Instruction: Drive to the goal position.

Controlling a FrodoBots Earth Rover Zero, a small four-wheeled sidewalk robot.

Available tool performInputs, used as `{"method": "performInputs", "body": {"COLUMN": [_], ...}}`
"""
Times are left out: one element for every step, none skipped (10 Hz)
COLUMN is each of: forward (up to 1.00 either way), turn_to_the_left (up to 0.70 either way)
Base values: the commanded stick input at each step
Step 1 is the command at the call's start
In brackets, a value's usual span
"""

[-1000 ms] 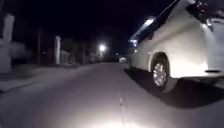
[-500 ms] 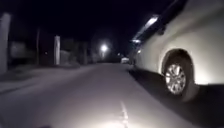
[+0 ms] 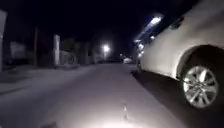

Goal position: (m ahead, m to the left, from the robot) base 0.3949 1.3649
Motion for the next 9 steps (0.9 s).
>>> {"method": "performInputs", "body": {"forward": [1.00, 1.00, 1.00, 1.00, 1.00, 1.00, 1.00, 1.00, 1.00], "turn_to_the_left": [0.00, 0.00, 0.00, 0.00, 0.00, 0.00, 0.00, 0.00, 0.00]}}
